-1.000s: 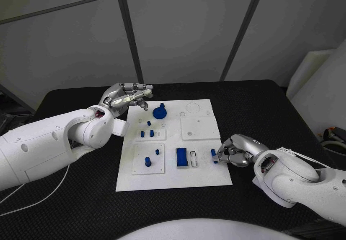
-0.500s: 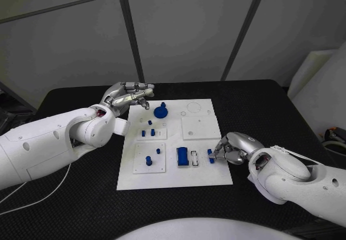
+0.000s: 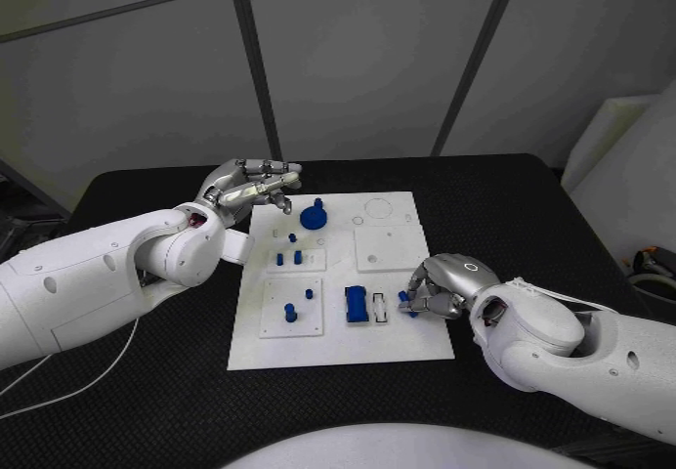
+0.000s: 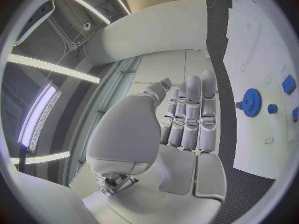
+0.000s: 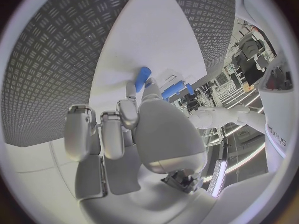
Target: Assemble the parts on the task board
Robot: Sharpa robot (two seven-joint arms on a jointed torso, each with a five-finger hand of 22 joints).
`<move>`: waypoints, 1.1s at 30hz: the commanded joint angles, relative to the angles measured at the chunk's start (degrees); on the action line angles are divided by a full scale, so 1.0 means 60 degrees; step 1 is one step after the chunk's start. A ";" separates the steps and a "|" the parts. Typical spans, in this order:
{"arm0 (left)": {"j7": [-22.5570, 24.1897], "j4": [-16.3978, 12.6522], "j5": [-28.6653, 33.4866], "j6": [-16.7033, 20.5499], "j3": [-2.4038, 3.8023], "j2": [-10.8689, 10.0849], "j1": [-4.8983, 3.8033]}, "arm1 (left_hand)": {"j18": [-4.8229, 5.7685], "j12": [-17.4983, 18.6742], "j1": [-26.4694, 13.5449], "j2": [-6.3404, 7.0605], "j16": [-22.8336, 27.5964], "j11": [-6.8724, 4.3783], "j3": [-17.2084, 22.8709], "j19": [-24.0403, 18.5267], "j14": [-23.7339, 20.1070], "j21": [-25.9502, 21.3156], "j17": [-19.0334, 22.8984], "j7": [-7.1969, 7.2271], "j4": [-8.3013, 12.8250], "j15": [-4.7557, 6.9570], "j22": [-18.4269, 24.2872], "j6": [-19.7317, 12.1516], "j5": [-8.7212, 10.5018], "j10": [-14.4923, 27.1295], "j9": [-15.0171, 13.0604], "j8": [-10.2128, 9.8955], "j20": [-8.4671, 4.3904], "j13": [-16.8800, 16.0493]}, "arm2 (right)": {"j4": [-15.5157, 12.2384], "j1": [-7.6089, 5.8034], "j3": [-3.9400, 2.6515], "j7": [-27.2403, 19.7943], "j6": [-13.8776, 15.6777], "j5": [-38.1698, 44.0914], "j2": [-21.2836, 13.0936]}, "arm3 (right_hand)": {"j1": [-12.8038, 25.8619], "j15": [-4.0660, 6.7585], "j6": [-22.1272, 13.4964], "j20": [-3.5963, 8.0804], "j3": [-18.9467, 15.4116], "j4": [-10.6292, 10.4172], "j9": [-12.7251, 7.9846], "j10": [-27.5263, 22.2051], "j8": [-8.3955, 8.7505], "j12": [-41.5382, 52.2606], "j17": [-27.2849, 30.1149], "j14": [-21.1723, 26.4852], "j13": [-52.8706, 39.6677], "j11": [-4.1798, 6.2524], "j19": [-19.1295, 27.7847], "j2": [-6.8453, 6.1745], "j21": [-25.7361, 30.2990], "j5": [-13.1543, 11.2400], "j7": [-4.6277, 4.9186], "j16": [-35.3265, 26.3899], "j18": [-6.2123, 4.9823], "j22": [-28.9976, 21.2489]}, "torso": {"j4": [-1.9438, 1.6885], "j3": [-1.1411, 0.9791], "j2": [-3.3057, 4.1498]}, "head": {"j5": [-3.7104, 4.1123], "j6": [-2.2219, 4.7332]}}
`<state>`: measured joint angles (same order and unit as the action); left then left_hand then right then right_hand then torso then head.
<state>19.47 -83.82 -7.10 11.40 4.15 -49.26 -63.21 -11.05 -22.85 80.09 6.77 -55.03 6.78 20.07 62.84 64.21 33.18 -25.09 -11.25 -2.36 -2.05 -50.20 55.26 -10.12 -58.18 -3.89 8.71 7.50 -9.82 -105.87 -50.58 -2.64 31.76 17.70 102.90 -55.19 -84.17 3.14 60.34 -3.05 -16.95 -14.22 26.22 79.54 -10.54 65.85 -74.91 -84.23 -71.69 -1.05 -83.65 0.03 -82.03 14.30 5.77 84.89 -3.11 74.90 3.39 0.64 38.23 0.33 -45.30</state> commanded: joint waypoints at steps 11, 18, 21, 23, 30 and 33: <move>-0.0051 -0.0042 -0.0032 -0.0162 0.0004 -0.0013 -0.0013 | 0.0098 -0.0035 0.0071 -0.0029 -0.0017 0.0000 -0.0063 0.0006 -0.0061 -0.0039 0.0009 0.0004 0.0017 -0.0021 0.0008 -0.0073 0.0026 0.0075 -0.0004 0.0041 0.0029 -0.0011 | 0.0170 0.0167 0.0181 0.0361 -0.2221 0.0836 0.0054 | -0.0342 -0.0043 0.0004 -0.0063 0.0040 0.0277 -0.1419 -0.0161 0.0052 -0.0073 -0.1287 -0.0691 -0.0006 0.0000 0.0007 -0.0091 0.0107 0.0465 -0.0006 0.0080 0.0038 0.0571 | 0.0007 -0.0005 -0.0009 | -0.0004 0.0012; -0.0059 -0.0042 -0.0032 -0.0175 0.0004 -0.0013 -0.0013 | 0.0098 -0.0035 0.0071 -0.0029 -0.0017 0.0000 -0.0063 0.0006 -0.0061 -0.0039 0.0009 0.0004 0.0017 -0.0021 0.0008 -0.0073 0.0026 0.0075 -0.0004 0.0041 0.0029 -0.0011 | 0.0108 0.0169 0.0181 0.0385 -0.1710 0.0767 0.0020 | -0.1276 0.0081 0.0383 0.0037 0.0866 0.0666 -0.1414 0.0010 -0.0031 0.0241 -0.1467 -0.0731 -0.0236 0.0156 -0.0108 0.0629 -0.0036 -0.0139 -0.0175 0.0190 0.0080 0.0764 | 0.0006 -0.0007 -0.0006 | -0.0026 0.0027; -0.0063 -0.0042 -0.0032 -0.0179 0.0004 -0.0013 -0.0012 | 0.0098 -0.0035 0.0071 -0.0029 -0.0017 0.0000 -0.0063 0.0006 -0.0061 -0.0039 0.0009 0.0004 0.0017 -0.0021 0.0008 -0.0073 0.0026 0.0075 -0.0004 0.0041 0.0029 -0.0011 | 0.0040 0.0169 0.0181 0.0371 -0.1367 0.0563 -0.0017 | -0.1350 0.0116 0.0502 0.0073 0.1108 0.0685 -0.1424 0.0103 -0.0035 0.0385 -0.1583 -0.0759 -0.0341 0.0204 -0.0183 0.0789 -0.0134 0.0032 -0.0230 0.0264 0.0111 0.0892 | 0.0000 -0.0008 -0.0004 | -0.0029 0.0022; -0.0066 -0.0036 -0.0032 -0.0179 0.0003 -0.0012 -0.0012 | 0.0098 -0.0035 0.0071 -0.0029 -0.0017 0.0000 -0.0063 0.0006 -0.0061 -0.0039 0.0009 0.0004 0.0017 -0.0021 0.0008 -0.0073 0.0026 0.0075 -0.0004 0.0041 0.0029 -0.0011 | -0.0023 0.0169 0.0180 0.0356 -0.1084 0.0314 -0.0059 | -0.1371 0.0144 0.0581 0.0099 0.1254 0.0697 -0.1427 0.0154 -0.0039 0.0456 -0.1656 -0.0775 -0.0394 0.0237 -0.0228 0.0828 -0.0193 0.0208 -0.0272 0.0311 0.0129 0.0969 | 0.0004 -0.0011 -0.0004 | -0.0036 0.0023; -0.0082 -0.0027 -0.0032 -0.0183 0.0003 -0.0006 -0.0011 | 0.0099 -0.0048 0.0074 -0.0037 -0.0014 0.0001 -0.0070 0.0013 -0.0077 -0.0039 0.0011 0.0003 0.0012 -0.0025 0.0012 -0.0086 0.0023 0.0090 -0.0004 0.0050 0.0032 -0.0011 | -0.0193 0.0167 0.0177 0.0334 -0.0349 -0.0297 -0.0179 | -0.1410 0.0203 0.0752 0.0155 0.1565 0.0754 -0.1395 0.0233 -0.0088 0.0529 -0.1733 -0.0792 -0.0450 0.0307 -0.0290 0.0854 -0.0280 0.0288 -0.0365 0.0361 0.0156 0.1083 | 0.0005 -0.0003 0.0001 | -0.0032 0.0037; -0.0095 -0.0022 -0.0065 -0.0193 0.0003 -0.0004 -0.0010 | 0.0094 -0.0070 0.0157 -0.0043 -0.0013 -0.0003 -0.0052 0.0020 -0.0095 -0.0035 0.0015 0.0005 0.0062 -0.0018 0.0012 -0.0101 0.0014 0.0109 -0.0005 0.0066 0.0028 -0.0010 | -0.0286 0.0165 0.0175 0.0343 -0.0089 -0.0488 -0.0236 | -0.1406 0.0217 0.0784 0.0169 0.1621 0.0771 -0.1380 0.0242 -0.0105 0.0523 -0.1741 -0.0793 -0.0446 0.0324 -0.0299 0.0821 -0.0292 0.0288 -0.0384 0.0366 0.0159 0.1099 | 0.0009 -0.0003 0.0000 | -0.0022 0.0042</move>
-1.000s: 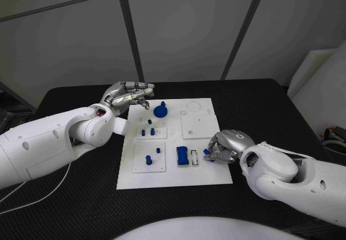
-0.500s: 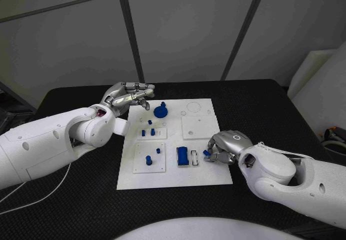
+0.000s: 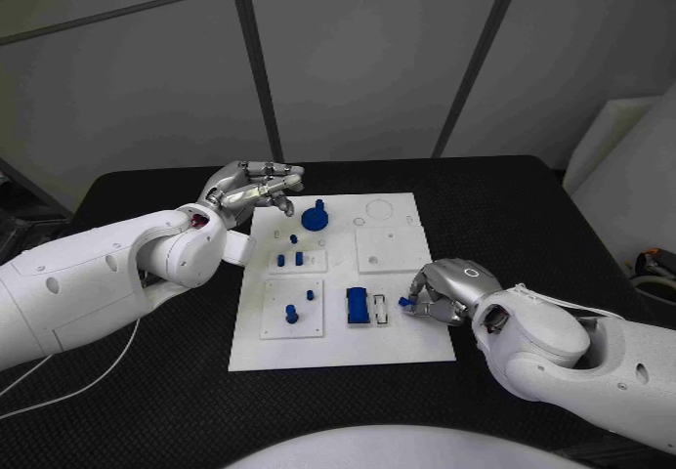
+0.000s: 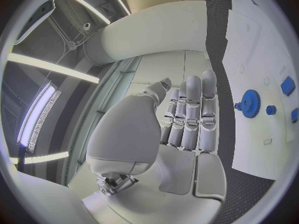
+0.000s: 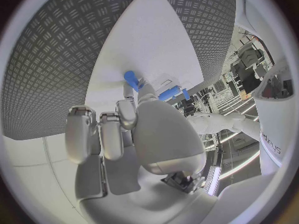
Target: Assemble the parts on the task board
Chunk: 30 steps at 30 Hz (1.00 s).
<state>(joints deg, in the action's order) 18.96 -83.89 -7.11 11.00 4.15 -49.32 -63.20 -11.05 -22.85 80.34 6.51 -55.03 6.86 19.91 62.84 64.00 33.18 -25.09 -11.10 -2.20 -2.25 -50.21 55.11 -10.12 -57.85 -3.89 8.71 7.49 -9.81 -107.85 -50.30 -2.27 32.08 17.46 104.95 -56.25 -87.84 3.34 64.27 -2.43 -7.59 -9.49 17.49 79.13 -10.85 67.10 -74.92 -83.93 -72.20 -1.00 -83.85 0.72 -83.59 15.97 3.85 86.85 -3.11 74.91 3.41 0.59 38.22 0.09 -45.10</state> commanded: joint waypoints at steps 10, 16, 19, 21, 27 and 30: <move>-0.0025 -0.0007 -0.0165 -0.0172 0.0003 0.0025 -0.0010 | 0.0092 -0.0081 0.0157 0.0003 -0.0012 -0.0014 -0.0019 0.0022 -0.0072 -0.0033 0.0018 -0.0022 0.0065 0.0018 0.0012 -0.0088 0.0014 0.0068 -0.0004 0.0074 0.0026 -0.0011 | -0.0383 0.0107 0.0096 0.0289 0.1164 -0.1652 -0.0265 | -0.0579 0.0212 0.0158 0.0102 0.0192 -0.0096 0.0111 0.0320 -0.0062 0.0275 -0.1724 -0.0839 -0.0341 0.0338 -0.0278 0.0534 -0.0052 0.0072 -0.0086 0.0028 0.0164 0.1126 | -0.0004 0.0016 0.0003 | 0.0030 -0.0015; -0.0033 -0.0023 -0.0173 -0.0188 0.0003 0.0012 -0.0010 | 0.0092 -0.0086 0.0174 0.0003 -0.0009 -0.0014 -0.0016 0.0021 -0.0079 -0.0032 0.0020 -0.0023 0.0077 0.0019 0.0012 -0.0092 0.0013 0.0072 -0.0004 0.0078 0.0024 -0.0010 | -0.0602 0.0096 0.0068 0.0282 0.1690 -0.2096 -0.0270 | -0.0360 0.0219 0.0168 0.0114 0.0246 -0.0233 0.0120 0.0336 -0.0050 0.0271 -0.1734 -0.0840 -0.0344 0.0345 -0.0286 0.0434 -0.0066 0.0031 -0.0095 0.0033 0.0168 0.1145 | -0.0002 0.0014 0.0005 | 0.0031 -0.0018; -0.0038 -0.0041 -0.0174 -0.0201 0.0003 0.0008 -0.0010 | 0.0092 -0.0087 0.0176 0.0003 -0.0007 -0.0013 -0.0016 0.0020 -0.0082 -0.0032 0.0020 -0.0024 0.0078 0.0018 0.0012 -0.0093 0.0013 0.0073 -0.0004 0.0079 0.0024 -0.0010 | -0.0632 0.0093 0.0061 0.0281 0.1787 -0.2285 -0.0216 | -0.0333 0.0221 0.0171 0.0116 0.0258 -0.0250 0.0122 0.0338 -0.0048 0.0271 -0.1732 -0.0840 -0.0345 0.0347 -0.0291 0.0412 -0.0074 0.0027 -0.0097 0.0031 0.0171 0.1157 | -0.0003 0.0019 0.0003 | 0.0052 -0.0016; -0.0036 -0.0055 -0.0175 -0.0209 0.0003 0.0006 -0.0010 | 0.0092 -0.0088 0.0177 0.0003 -0.0006 -0.0013 -0.0015 0.0020 -0.0083 -0.0033 0.0021 -0.0024 0.0079 0.0018 0.0012 -0.0093 0.0013 0.0073 -0.0004 0.0080 0.0024 -0.0010 | -0.0633 0.0092 0.0059 0.0280 0.1823 -0.2378 -0.0176 | -0.0333 0.0221 0.0171 0.0116 0.0258 -0.0250 0.0122 0.0338 -0.0048 0.0271 -0.1732 -0.0840 -0.0345 0.0347 -0.0291 0.0412 -0.0074 0.0027 -0.0097 0.0031 0.0171 0.1157 | -0.0010 0.0022 0.0002 | 0.0048 -0.0020; -0.0019 -0.0078 -0.0176 -0.0261 0.0003 0.0001 -0.0010 | 0.0093 -0.0091 0.0171 0.0005 -0.0002 -0.0008 -0.0020 0.0018 -0.0091 -0.0034 0.0023 -0.0028 0.0076 0.0016 0.0013 -0.0097 0.0014 0.0078 -0.0004 0.0082 0.0025 -0.0009 | -0.0574 0.0091 0.0055 0.0269 0.1980 -0.2572 0.0015 | -0.0241 0.0225 0.0177 0.0122 0.0294 -0.0313 0.0126 0.0345 -0.0039 0.0271 -0.1734 -0.0840 -0.0350 0.0351 -0.0290 0.0354 -0.0073 0.0050 -0.0099 0.0031 0.0170 0.1156 | -0.0002 0.0015 -0.0001 | 0.0033 -0.0032; -0.0013 -0.0082 -0.0176 -0.0276 0.0003 -0.0001 -0.0011 | 0.0093 -0.0091 0.0171 0.0005 -0.0002 -0.0008 -0.0020 0.0018 -0.0091 -0.0034 0.0023 -0.0028 0.0076 0.0016 0.0013 -0.0097 0.0014 0.0078 -0.0004 0.0082 0.0025 -0.0009 | -0.0544 0.0091 0.0054 0.0255 0.2101 -0.2614 0.0122 | -0.0215 0.0227 0.0175 0.0125 0.0308 -0.0331 0.0126 0.0352 -0.0034 0.0281 -0.1733 -0.0839 -0.0358 0.0352 -0.0295 0.0329 -0.0080 0.0056 -0.0099 0.0030 0.0172 0.1166 | -0.0009 0.0010 0.0003 | 0.0030 -0.0026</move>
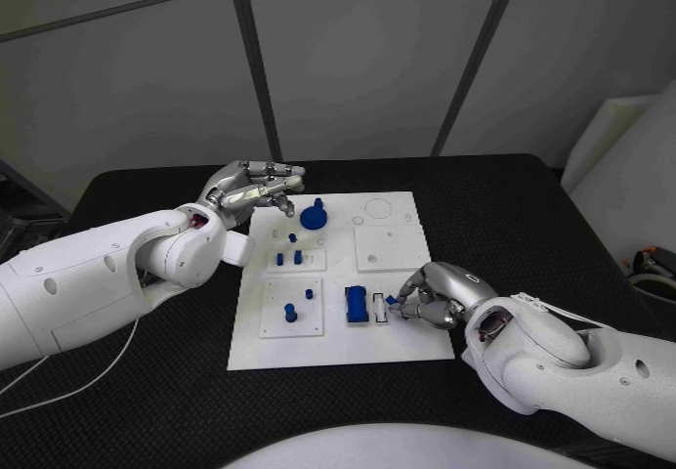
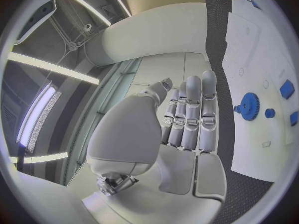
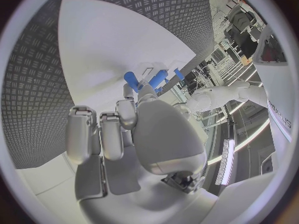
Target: Assemble the parts on the task board
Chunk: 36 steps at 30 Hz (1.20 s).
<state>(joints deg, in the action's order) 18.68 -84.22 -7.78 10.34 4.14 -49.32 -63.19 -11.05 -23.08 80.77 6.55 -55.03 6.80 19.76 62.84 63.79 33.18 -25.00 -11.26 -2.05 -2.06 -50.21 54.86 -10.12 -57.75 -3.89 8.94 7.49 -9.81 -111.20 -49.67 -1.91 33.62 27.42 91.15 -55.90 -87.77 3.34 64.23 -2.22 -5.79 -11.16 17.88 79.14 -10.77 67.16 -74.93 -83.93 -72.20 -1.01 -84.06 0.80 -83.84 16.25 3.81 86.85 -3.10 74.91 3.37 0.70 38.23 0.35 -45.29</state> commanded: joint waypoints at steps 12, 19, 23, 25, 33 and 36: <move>0.0031 -0.0042 -0.0063 -0.0173 0.0005 -0.0007 -0.0014 | 0.0093 -0.0053 0.0098 -0.0002 -0.0002 0.0002 0.0006 0.0018 -0.0056 -0.0034 0.0008 -0.0001 0.0050 -0.0015 0.0014 -0.0055 0.0014 0.0061 -0.0004 0.0044 0.0025 -0.0011 | 0.0293 -0.0015 -0.0011 -0.0011 0.0074 -0.0603 0.0412 | 0.0223 0.0225 0.0238 0.0090 0.0108 -0.0394 0.0080 0.0368 -0.0033 0.0245 -0.1731 -0.0839 -0.0352 0.0358 -0.0272 0.0167 -0.0057 -0.0001 -0.0103 0.0027 0.0178 0.1195 | 0.0008 -0.0003 -0.0001 | -0.0055 0.0014; 0.0029 -0.0050 -0.0063 -0.0184 0.0005 -0.0005 -0.0015 | 0.0096 -0.0062 0.0080 0.0001 0.0009 0.0009 -0.0006 0.0011 -0.0072 -0.0039 0.0015 -0.0008 0.0038 -0.0023 0.0017 -0.0066 0.0012 0.0072 -0.0003 0.0051 0.0028 -0.0009 | 0.0435 -0.0016 -0.0012 -0.0005 -0.0417 -0.0681 0.0538 | 0.0797 0.0263 0.0429 0.0114 0.0049 -0.0794 0.0170 0.0436 -0.0158 0.0306 -0.1745 -0.0843 -0.0408 0.0407 -0.0291 0.0012 -0.0084 0.0516 -0.0174 0.0033 0.0185 0.1236 | 0.0011 -0.0009 -0.0001 | -0.0073 0.0008; 0.0027 -0.0054 -0.0063 -0.0208 0.0005 -0.0006 -0.0015 | 0.0096 -0.0062 0.0080 0.0001 0.0009 0.0009 -0.0006 0.0011 -0.0072 -0.0039 0.0015 -0.0008 0.0038 -0.0023 0.0017 -0.0066 0.0012 0.0072 -0.0003 0.0051 0.0028 -0.0009 | 0.0497 -0.0018 -0.0013 0.0006 -0.0617 -0.0692 0.0591 | 0.0991 0.0277 0.0486 0.0127 0.0008 -0.0880 0.0210 0.0487 -0.0215 0.0398 -0.1766 -0.0848 -0.0481 0.0424 -0.0302 -0.0011 -0.0099 0.0543 -0.0196 0.0045 0.0190 0.1258 | 0.0006 -0.0005 0.0000 | -0.0076 -0.0003; 0.0025 -0.0057 -0.0063 -0.0218 0.0005 -0.0008 -0.0015 | 0.0096 -0.0062 0.0080 0.0001 0.0009 0.0009 -0.0006 0.0011 -0.0072 -0.0039 0.0015 -0.0008 0.0038 -0.0023 0.0017 -0.0066 0.0012 0.0072 -0.0003 0.0051 0.0028 -0.0009 | 0.0522 -0.0019 -0.0013 0.0009 -0.0656 -0.0694 0.0620 | 0.1079 0.0283 0.0503 0.0132 -0.0015 -0.0895 0.0226 0.0504 -0.0238 0.0427 -0.1769 -0.0849 -0.0504 0.0430 -0.0307 -0.0018 -0.0106 0.0545 -0.0203 0.0047 0.0193 0.1268 | 0.0008 -0.0005 0.0001 | -0.0077 -0.0008; -0.0003 -0.0068 -0.0063 -0.0230 0.0005 -0.0013 -0.0016 | 0.0097 -0.0066 0.0073 -0.0003 0.0012 0.0010 -0.0009 0.0008 -0.0076 -0.0041 0.0017 -0.0009 0.0033 -0.0025 0.0018 -0.0068 0.0010 0.0076 -0.0003 0.0055 0.0030 -0.0009 | 0.0556 -0.0019 -0.0014 -0.0001 -0.0416 -0.0698 0.0720 | 0.1231 0.0295 0.0535 0.0143 -0.0054 -0.0894 0.0261 0.0561 -0.0287 0.0540 -0.1816 -0.0859 -0.0592 0.0446 -0.0329 -0.0029 -0.0136 0.0591 -0.0226 0.0077 0.0203 0.1310 | 0.0019 -0.0010 0.0005 | -0.0097 -0.0001; -0.0011 -0.0068 -0.0063 -0.0233 0.0005 -0.0014 -0.0016 | 0.0097 -0.0066 0.0073 -0.0003 0.0012 0.0010 -0.0009 0.0008 -0.0076 -0.0041 0.0017 -0.0009 0.0033 -0.0025 0.0018 -0.0068 0.0010 0.0076 -0.0003 0.0055 0.0030 -0.0009 | 0.0565 -0.0019 -0.0014 -0.0002 -0.0352 -0.0698 0.0734 | 0.1242 0.0298 0.0541 0.0146 -0.0053 -0.0890 0.0267 0.0569 -0.0296 0.0556 -0.1817 -0.0859 -0.0604 0.0452 -0.0329 -0.0025 -0.0136 0.0611 -0.0232 0.0077 0.0203 0.1310 | 0.0020 -0.0005 0.0000 | -0.0099 -0.0006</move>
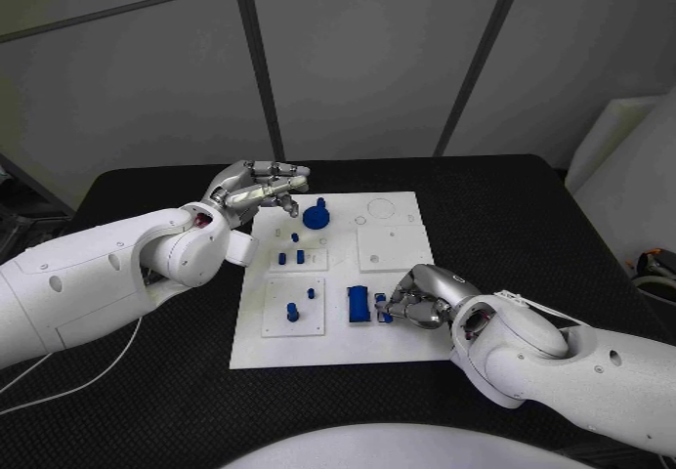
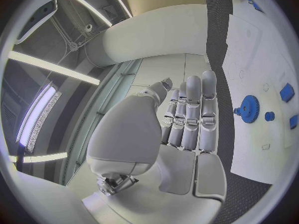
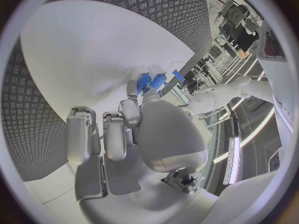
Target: Assemble the parts on the task board
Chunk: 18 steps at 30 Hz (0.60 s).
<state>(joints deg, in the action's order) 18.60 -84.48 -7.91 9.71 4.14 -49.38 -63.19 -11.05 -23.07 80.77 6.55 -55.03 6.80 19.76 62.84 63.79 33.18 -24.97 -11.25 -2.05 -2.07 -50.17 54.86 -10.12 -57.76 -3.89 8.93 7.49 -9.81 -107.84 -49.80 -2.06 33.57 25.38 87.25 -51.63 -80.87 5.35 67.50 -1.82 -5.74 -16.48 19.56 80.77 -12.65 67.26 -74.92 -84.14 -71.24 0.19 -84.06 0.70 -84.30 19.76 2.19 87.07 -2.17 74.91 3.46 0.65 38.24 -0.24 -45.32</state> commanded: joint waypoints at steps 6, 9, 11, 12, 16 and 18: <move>-0.0010 -0.0020 -0.0042 -0.0134 0.0005 -0.0006 -0.0016 | 0.0098 -0.0071 0.0063 -0.0010 0.0014 0.0012 -0.0012 0.0006 -0.0079 -0.0043 0.0013 -0.0012 0.0024 -0.0027 0.0012 -0.0073 0.0008 0.0083 -0.0003 0.0058 0.0031 -0.0008 | 0.0032 0.0003 0.0011 0.0008 0.0032 -0.0048 0.0046 | 0.0257 -0.0028 -0.0007 0.0088 -0.0104 -0.0023 0.0012 0.0309 -0.0011 0.0553 -0.1819 -0.0825 -0.0781 0.0255 -0.0333 0.0008 -0.0065 0.0082 0.0040 0.0039 0.0050 0.1318 | -0.0005 -0.0001 -0.0004 | -0.0010 0.0009; -0.0016 -0.0017 -0.0042 -0.0137 0.0005 -0.0007 -0.0016 | 0.0098 -0.0071 0.0063 -0.0010 0.0014 0.0012 -0.0012 0.0006 -0.0079 -0.0043 0.0013 -0.0012 0.0024 -0.0027 0.0012 -0.0073 0.0008 0.0083 -0.0003 0.0058 0.0031 -0.0008 | 0.0033 0.0003 0.0011 0.0004 0.0072 -0.0048 0.0060 | 0.0714 -0.0038 -0.0020 0.0088 -0.0309 -0.0020 0.0045 0.0321 -0.0047 0.0566 -0.1828 -0.0827 -0.0803 0.0244 -0.0334 0.0002 -0.0068 0.0483 0.0049 0.0044 0.0052 0.1325 | -0.0008 -0.0002 -0.0002 | -0.0011 0.0014; -0.0022 -0.0012 -0.0042 -0.0140 0.0005 -0.0006 -0.0016 | 0.0098 -0.0071 0.0063 -0.0010 0.0014 0.0012 -0.0012 0.0006 -0.0079 -0.0043 0.0013 -0.0012 0.0024 -0.0027 0.0012 -0.0073 0.0008 0.0083 -0.0003 0.0058 0.0031 -0.0008 | 0.0026 0.0003 0.0011 -0.0009 0.0140 -0.0048 0.0066 | 0.1137 -0.0045 -0.0023 0.0079 -0.0506 -0.0040 0.0069 0.0336 -0.0078 0.0593 -0.1835 -0.0828 -0.0833 0.0239 -0.0333 0.0074 -0.0067 0.0541 0.0054 0.0048 0.0052 0.1326 | -0.0005 -0.0004 0.0003 | -0.0010 0.0023; -0.0025 -0.0010 -0.0042 -0.0140 0.0005 -0.0005 -0.0016 | 0.0099 -0.0072 0.0056 -0.0014 0.0015 0.0013 -0.0014 0.0005 -0.0080 -0.0044 0.0014 -0.0014 0.0017 -0.0028 0.0013 -0.0076 0.0007 0.0086 -0.0003 0.0060 0.0032 -0.0007 | 0.0021 0.0003 0.0011 -0.0019 0.0180 -0.0048 0.0066 | 0.1263 -0.0046 -0.0021 0.0079 -0.0568 -0.0044 0.0076 0.0344 -0.0088 0.0607 -0.1837 -0.0829 -0.0847 0.0235 -0.0336 0.0098 -0.0070 0.0494 0.0056 0.0048 0.0052 0.1331 | -0.0005 -0.0004 0.0003 | -0.0010 0.0023; -0.0034 -0.0002 -0.0042 -0.0145 0.0005 0.0000 -0.0016 | 0.0101 -0.0079 0.0030 -0.0022 0.0017 0.0018 -0.0023 0.0002 -0.0083 -0.0048 0.0017 -0.0017 -0.0004 -0.0033 0.0017 -0.0084 0.0005 0.0097 -0.0003 0.0065 0.0037 -0.0006 | -0.0004 0.0003 0.0011 -0.0064 0.0285 -0.0048 0.0035 | 0.1624 -0.0043 -0.0022 0.0078 -0.0766 -0.0044 0.0107 0.0363 -0.0129 0.0640 -0.1854 -0.0832 -0.0883 0.0239 -0.0347 0.0191 -0.0085 0.0301 0.0049 0.0058 0.0057 0.1353 | 0.0008 -0.0009 0.0003 | -0.0012 0.0035; -0.0038 0.0000 -0.0042 -0.0148 0.0005 0.0001 -0.0016 | 0.0101 -0.0081 0.0021 -0.0022 0.0018 0.0019 -0.0027 0.0001 -0.0084 -0.0049 0.0018 -0.0019 -0.0011 -0.0034 0.0018 -0.0087 0.0005 0.0101 -0.0003 0.0067 0.0038 -0.0005 | -0.0017 0.0003 0.0012 -0.0089 0.0301 -0.0048 0.0006 | 0.1690 -0.0041 -0.0028 0.0079 -0.0825 -0.0041 0.0116 0.0365 -0.0141 0.0642 -0.1857 -0.0833 -0.0889 0.0242 -0.0348 0.0200 -0.0087 0.0211 0.0046 0.0060 0.0057 0.1357 | 0.0008 -0.0008 0.0001 | -0.0010 0.0029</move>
<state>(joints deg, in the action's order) 18.40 -84.41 -7.94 9.56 4.14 -49.40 -63.20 -11.05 -23.29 80.77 6.55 -55.03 7.02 19.76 62.84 63.59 33.18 -24.92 -11.46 -2.05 -2.27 -50.10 54.65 -10.12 -57.55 -3.89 9.15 7.49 -9.81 -107.64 -49.74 -1.99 33.77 25.93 87.03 -51.52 -71.08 5.34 67.51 -1.82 -10.43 -16.70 20.19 80.76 -13.28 71.44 -74.91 -84.14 -71.40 0.19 -84.06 1.91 -84.52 21.22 2.20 87.07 -2.19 74.91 3.47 0.62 38.23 -0.31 -45.13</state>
